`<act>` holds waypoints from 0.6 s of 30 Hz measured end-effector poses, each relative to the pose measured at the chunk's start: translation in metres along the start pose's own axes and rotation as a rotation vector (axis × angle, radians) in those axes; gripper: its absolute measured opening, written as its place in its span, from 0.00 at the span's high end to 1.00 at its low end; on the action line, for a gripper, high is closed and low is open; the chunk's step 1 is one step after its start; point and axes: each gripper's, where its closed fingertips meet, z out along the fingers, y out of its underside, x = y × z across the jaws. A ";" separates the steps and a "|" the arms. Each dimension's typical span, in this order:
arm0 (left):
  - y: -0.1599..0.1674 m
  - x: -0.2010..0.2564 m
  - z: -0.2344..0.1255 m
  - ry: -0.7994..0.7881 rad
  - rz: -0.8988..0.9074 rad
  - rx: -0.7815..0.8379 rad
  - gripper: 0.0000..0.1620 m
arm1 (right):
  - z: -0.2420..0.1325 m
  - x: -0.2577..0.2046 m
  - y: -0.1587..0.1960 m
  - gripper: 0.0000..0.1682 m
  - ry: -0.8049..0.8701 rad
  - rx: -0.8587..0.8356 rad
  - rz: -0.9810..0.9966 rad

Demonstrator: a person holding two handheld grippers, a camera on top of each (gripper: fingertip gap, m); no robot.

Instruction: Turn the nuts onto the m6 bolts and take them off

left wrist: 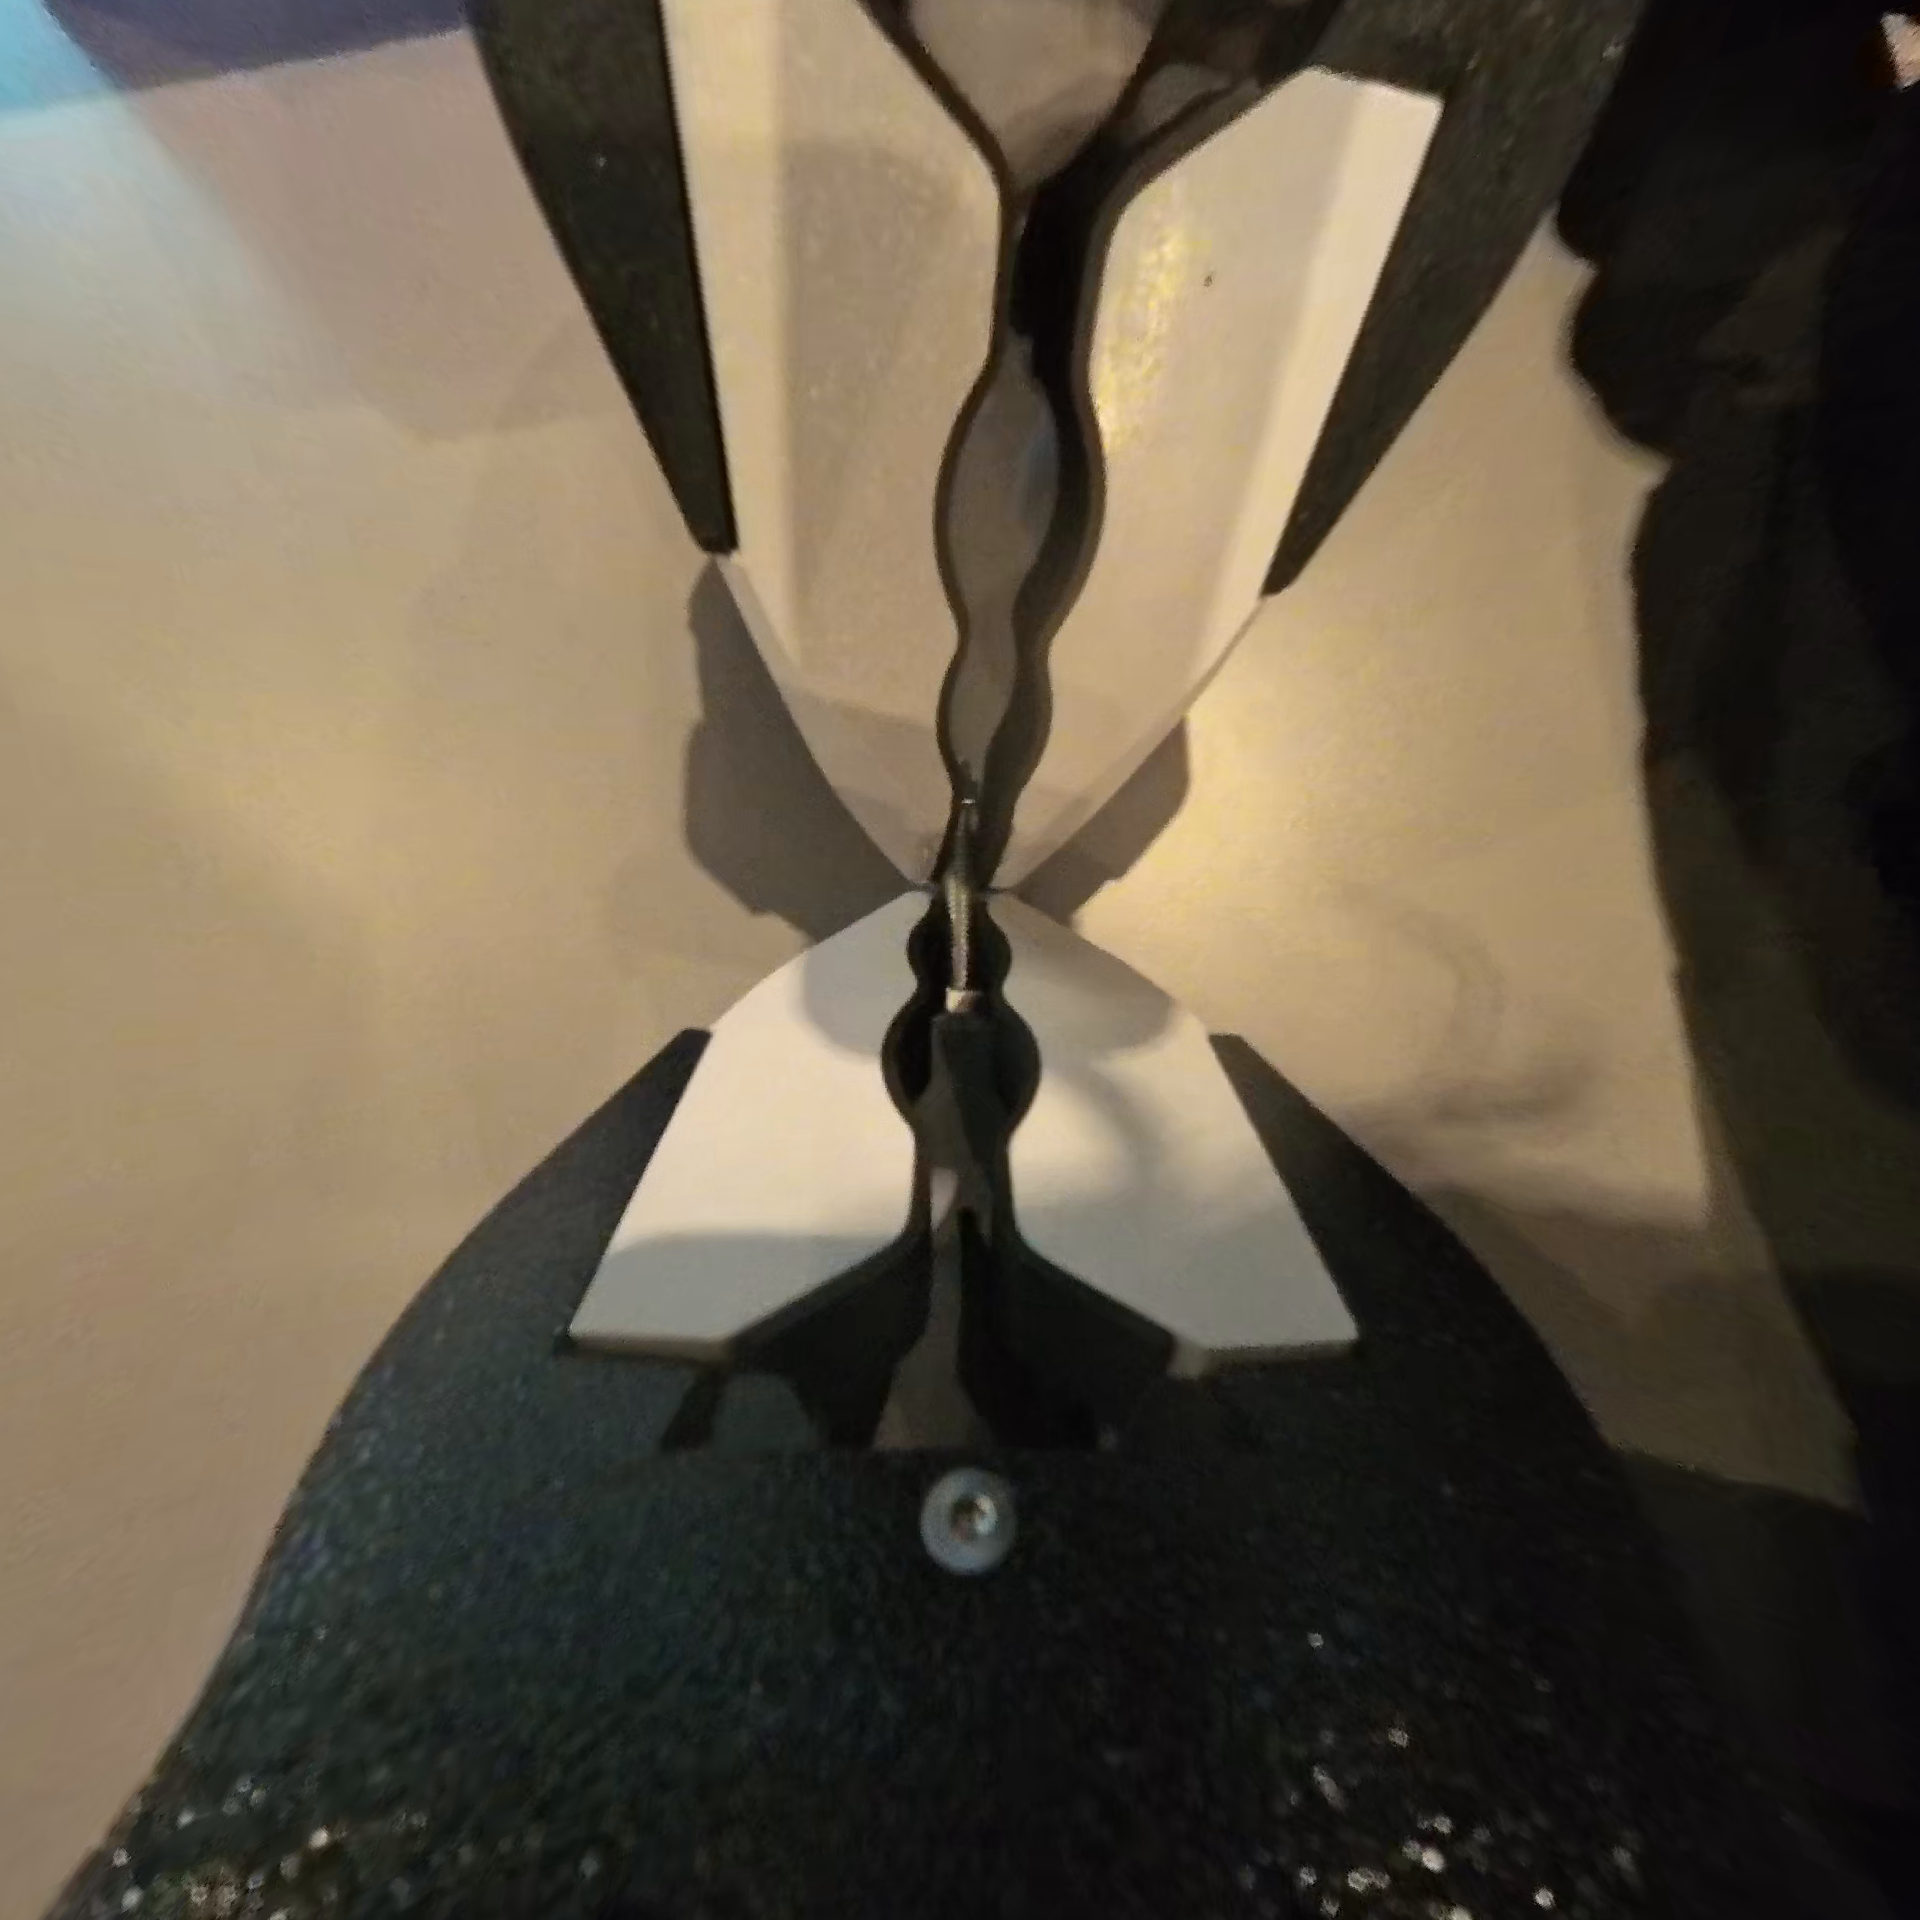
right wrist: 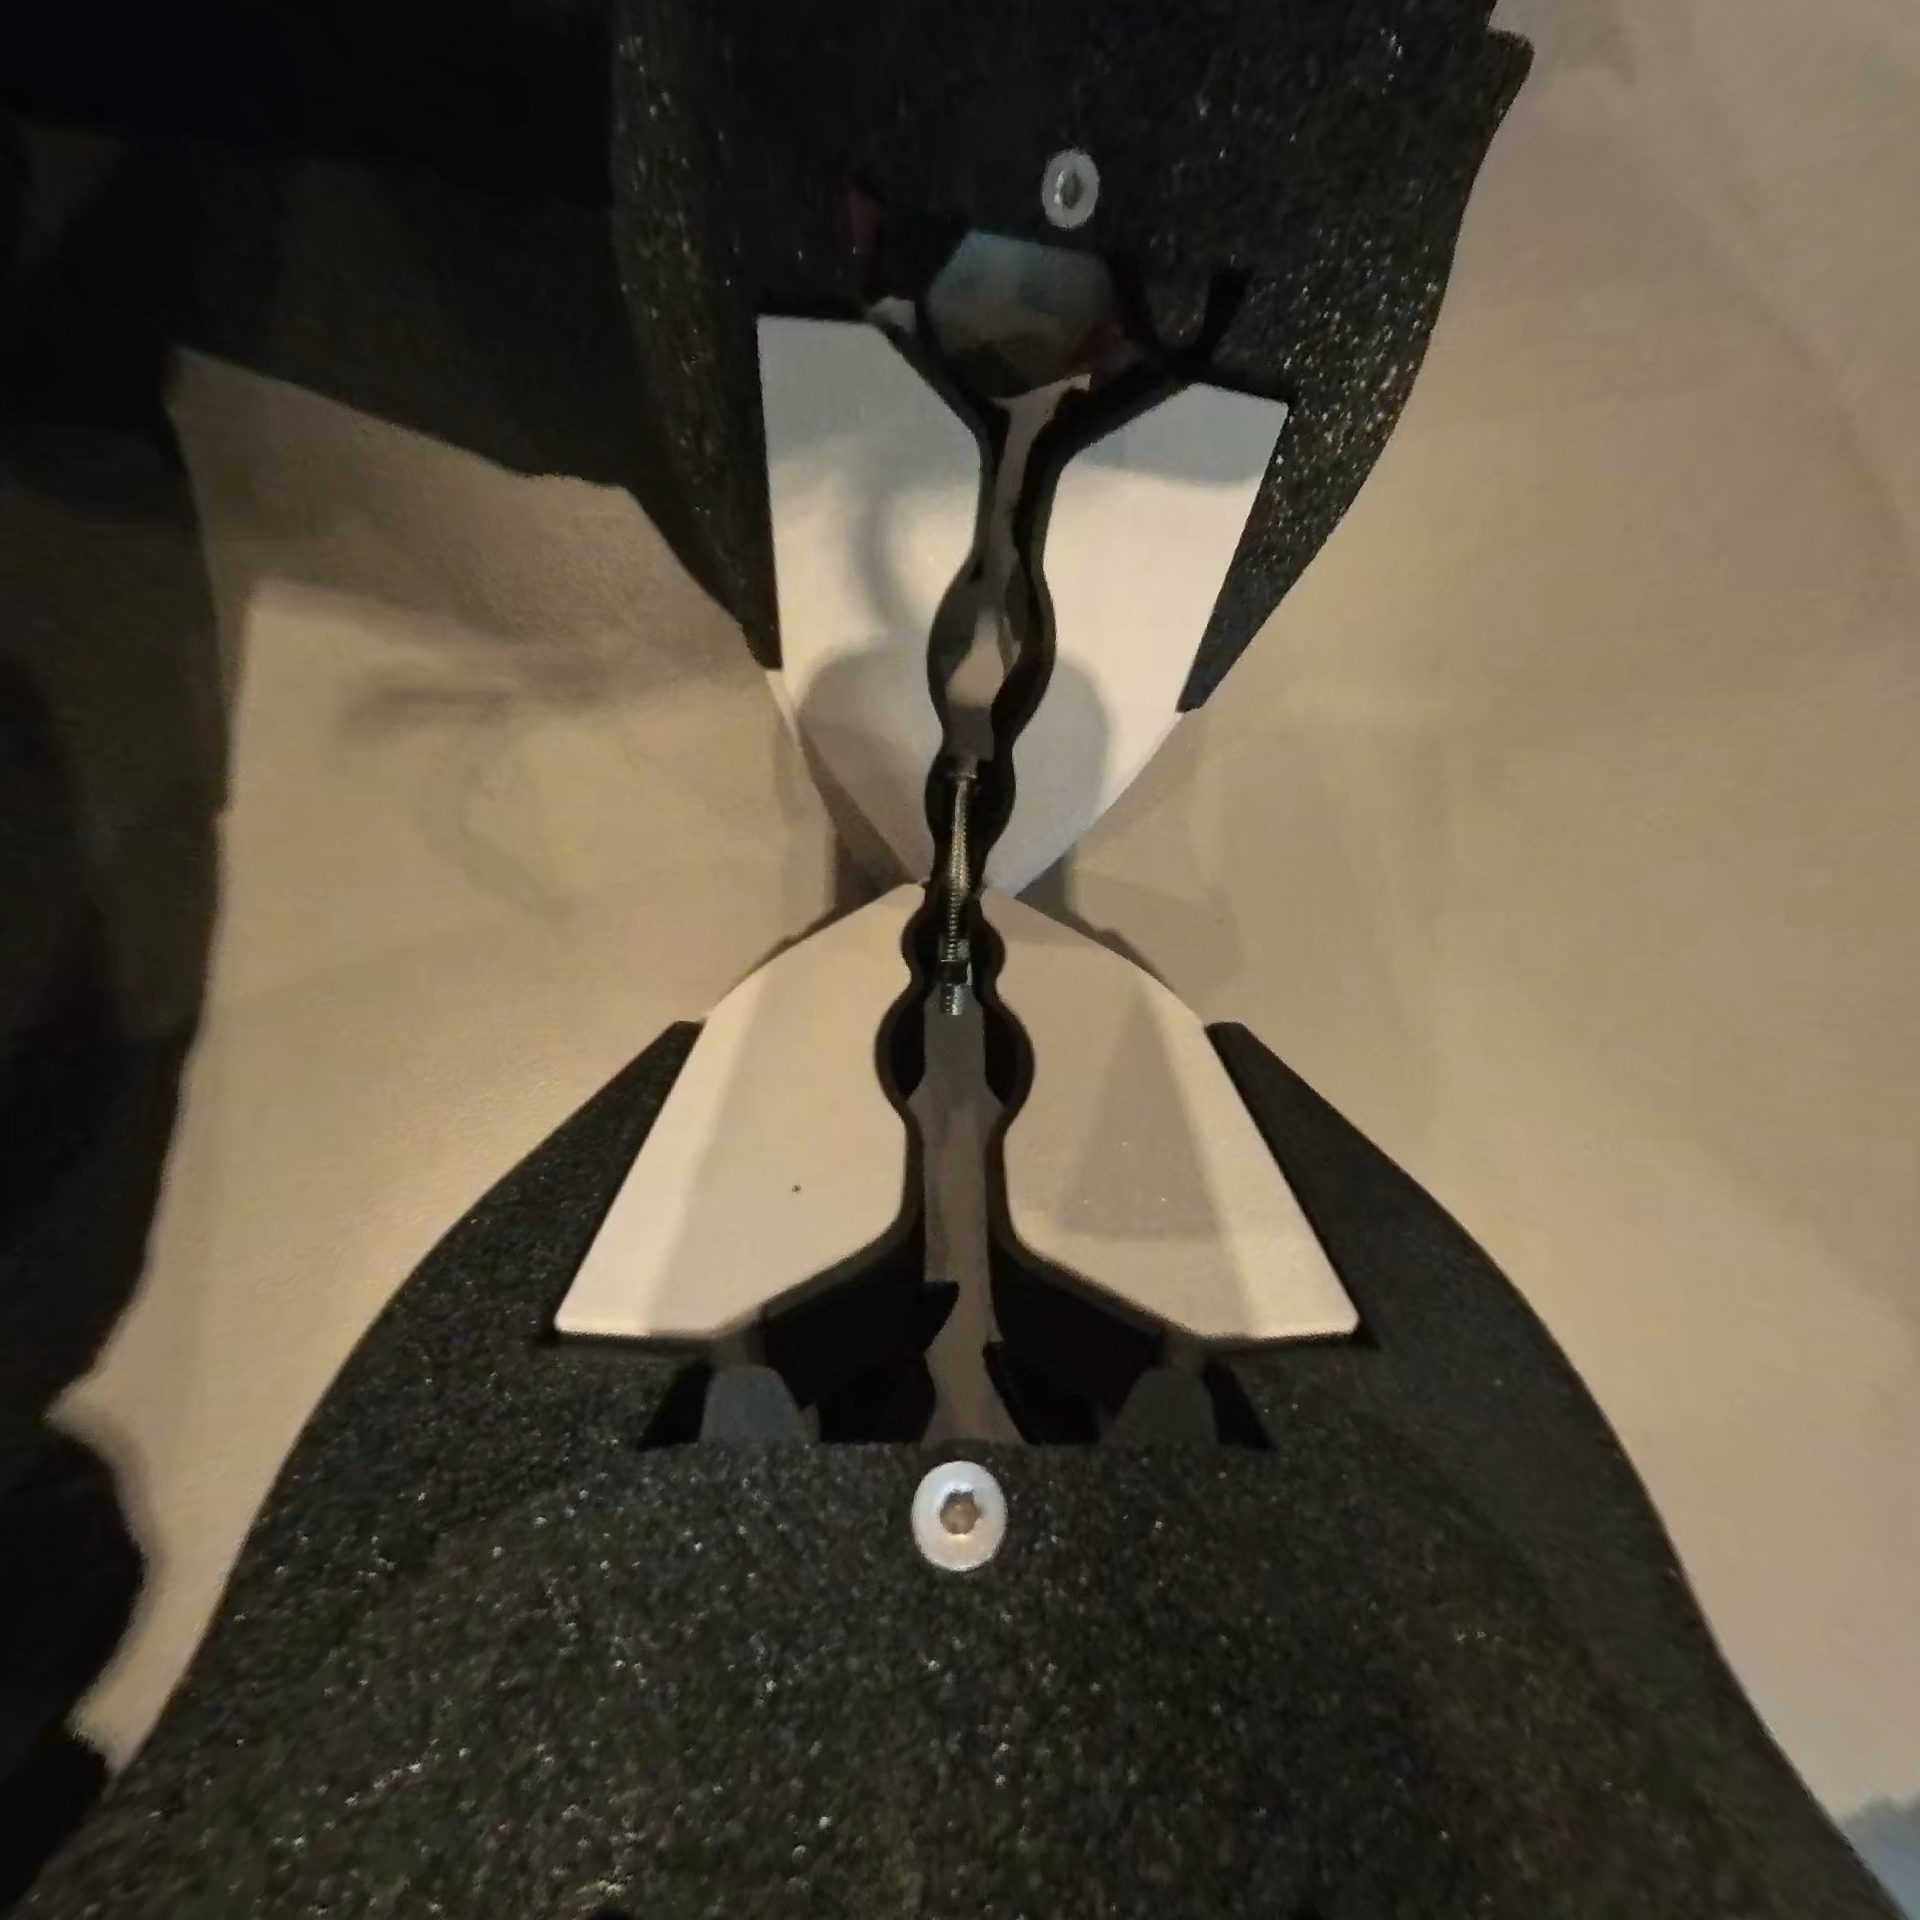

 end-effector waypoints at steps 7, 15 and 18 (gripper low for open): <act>-0.002 -0.008 -0.004 0.018 -0.067 0.132 0.97 | -0.014 0.010 0.000 0.82 -0.118 0.261 0.192; 0.003 -0.013 0.001 0.009 -0.082 0.137 0.97 | -0.008 0.006 0.002 0.82 -0.190 0.303 0.244; 0.004 -0.013 0.001 0.011 -0.086 0.133 0.97 | -0.008 0.002 0.001 0.82 -0.215 0.304 0.239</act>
